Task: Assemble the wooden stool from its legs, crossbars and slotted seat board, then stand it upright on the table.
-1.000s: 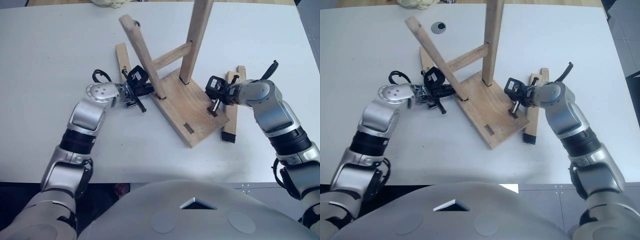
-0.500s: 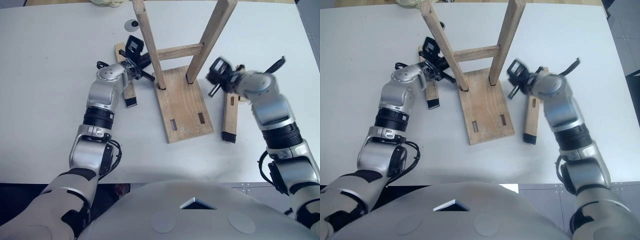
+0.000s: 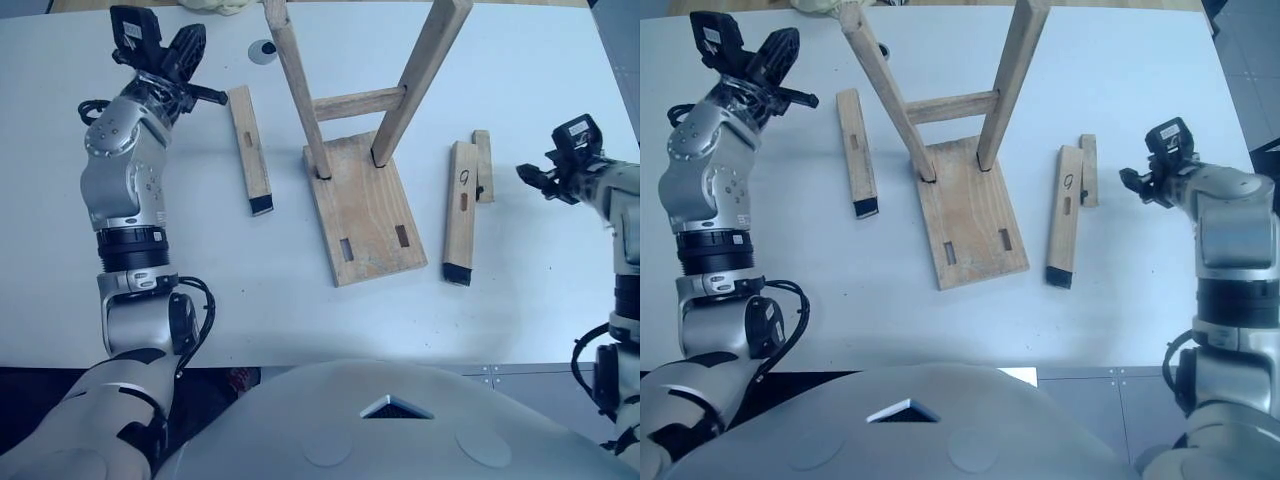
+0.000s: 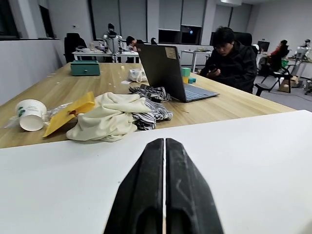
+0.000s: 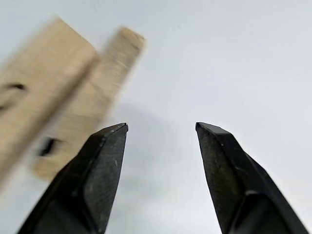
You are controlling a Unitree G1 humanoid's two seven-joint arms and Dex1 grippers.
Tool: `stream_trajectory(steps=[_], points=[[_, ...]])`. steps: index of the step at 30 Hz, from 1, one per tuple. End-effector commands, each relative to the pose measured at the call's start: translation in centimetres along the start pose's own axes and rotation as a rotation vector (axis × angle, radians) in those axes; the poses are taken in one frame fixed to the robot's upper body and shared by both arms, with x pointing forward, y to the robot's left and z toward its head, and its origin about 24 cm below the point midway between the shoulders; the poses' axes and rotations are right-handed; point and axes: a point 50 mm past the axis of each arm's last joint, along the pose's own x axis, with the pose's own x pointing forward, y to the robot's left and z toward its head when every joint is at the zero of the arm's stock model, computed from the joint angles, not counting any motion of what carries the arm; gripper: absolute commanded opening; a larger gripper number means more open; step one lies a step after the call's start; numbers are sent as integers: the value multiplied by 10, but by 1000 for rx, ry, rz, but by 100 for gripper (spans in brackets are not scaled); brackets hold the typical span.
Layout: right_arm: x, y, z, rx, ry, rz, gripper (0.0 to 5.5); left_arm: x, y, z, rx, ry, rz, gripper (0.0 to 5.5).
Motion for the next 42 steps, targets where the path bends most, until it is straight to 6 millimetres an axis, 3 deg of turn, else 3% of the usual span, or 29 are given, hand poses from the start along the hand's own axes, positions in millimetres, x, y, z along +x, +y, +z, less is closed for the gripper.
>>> stream_trajectory(steps=[1,5,10,15,20,22,26,30,32,34,36,39,42], points=[[4,12,1,70,-27,39,254,-18,-3,-46,120,311,-104,0],[3,12,-1,90,-29,42,254,-30,-1,-66,151,418,-117,0],[5,22,-14,61,26,69,254,-31,15,-53,136,366,-34,0],[6,35,-16,68,31,104,254,-38,34,-53,129,365,67,0],[13,43,-28,47,80,100,254,-36,34,-54,122,352,82,0],[15,46,-34,60,106,107,229,-35,34,-51,123,331,94,0],[19,46,-47,95,139,92,166,-29,45,-21,153,127,184,0],[25,20,-38,56,6,-182,131,-26,35,28,11,-201,90,0],[20,5,-18,31,-141,-336,131,-28,20,49,-131,-347,-39,28],[-1,-16,25,-5,-401,-521,131,-32,2,68,-258,-469,-213,61],[-29,-22,71,-75,-675,-616,131,-38,-16,85,-327,-541,-367,89],[-73,13,143,-308,-1091,-526,131,-44,-41,106,-396,-601,-566,140],[-90,56,166,-461,-1268,-337,131,-45,-52,115,-455,-631,-657,185]])
